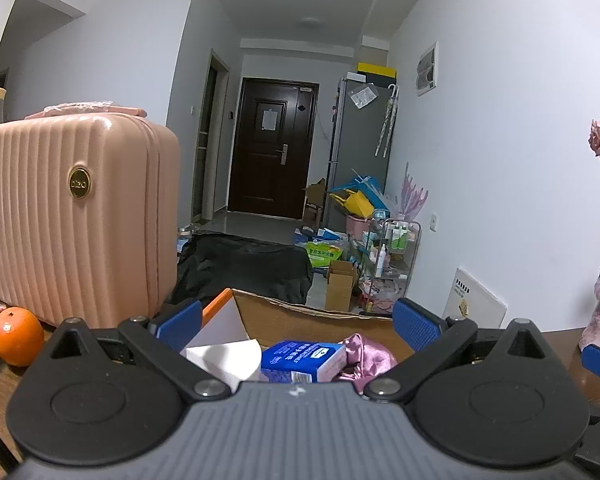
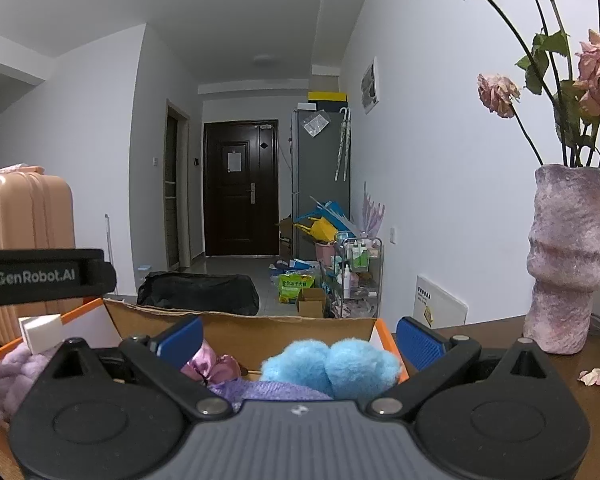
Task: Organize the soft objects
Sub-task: 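Open both tools to drop the tissue pack and plush into the box, then withdraw both tools up and away from the box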
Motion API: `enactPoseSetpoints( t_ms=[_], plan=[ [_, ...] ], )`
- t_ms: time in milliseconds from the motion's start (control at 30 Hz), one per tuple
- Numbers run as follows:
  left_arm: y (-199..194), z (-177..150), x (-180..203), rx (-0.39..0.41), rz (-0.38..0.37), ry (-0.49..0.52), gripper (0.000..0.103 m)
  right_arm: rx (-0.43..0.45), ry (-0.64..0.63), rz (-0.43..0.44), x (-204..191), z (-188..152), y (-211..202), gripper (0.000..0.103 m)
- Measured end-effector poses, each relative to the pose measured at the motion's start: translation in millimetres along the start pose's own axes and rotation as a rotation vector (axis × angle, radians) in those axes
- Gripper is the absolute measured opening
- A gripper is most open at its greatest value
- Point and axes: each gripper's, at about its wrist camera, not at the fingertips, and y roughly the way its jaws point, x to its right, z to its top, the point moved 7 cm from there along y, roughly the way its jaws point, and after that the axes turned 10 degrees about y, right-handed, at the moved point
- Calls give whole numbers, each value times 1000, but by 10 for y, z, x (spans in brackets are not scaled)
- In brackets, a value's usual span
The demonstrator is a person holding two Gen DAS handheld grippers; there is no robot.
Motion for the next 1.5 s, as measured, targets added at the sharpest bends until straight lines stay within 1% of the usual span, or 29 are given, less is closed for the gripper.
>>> enactPoseSetpoints(
  t_ms=[133, 400, 600, 800, 933, 1500],
  plan=[
    [-53, -6, -1, 2, -8, -2, 103, 10, 6, 0, 12, 4, -60, 103],
    [-219, -47, -77, 2, -1, -10, 103, 30, 12, -9, 73, -10, -263, 103],
    [-377, -80, -139, -3, -4, -6, 103, 51, 16, -15, 144, -2, -479, 103],
    [-586, -136, -182, -5, -11, 9, 103, 54, 21, -14, 188, -39, -723, 103],
    [-760, -210, -208, -15, -23, 19, 103, 55, 18, -15, 211, -67, -909, 103],
    [-1594, -474, -418, -31, -28, 59, 103, 23, 30, -23, 322, -261, -1810, 103]
  ],
)
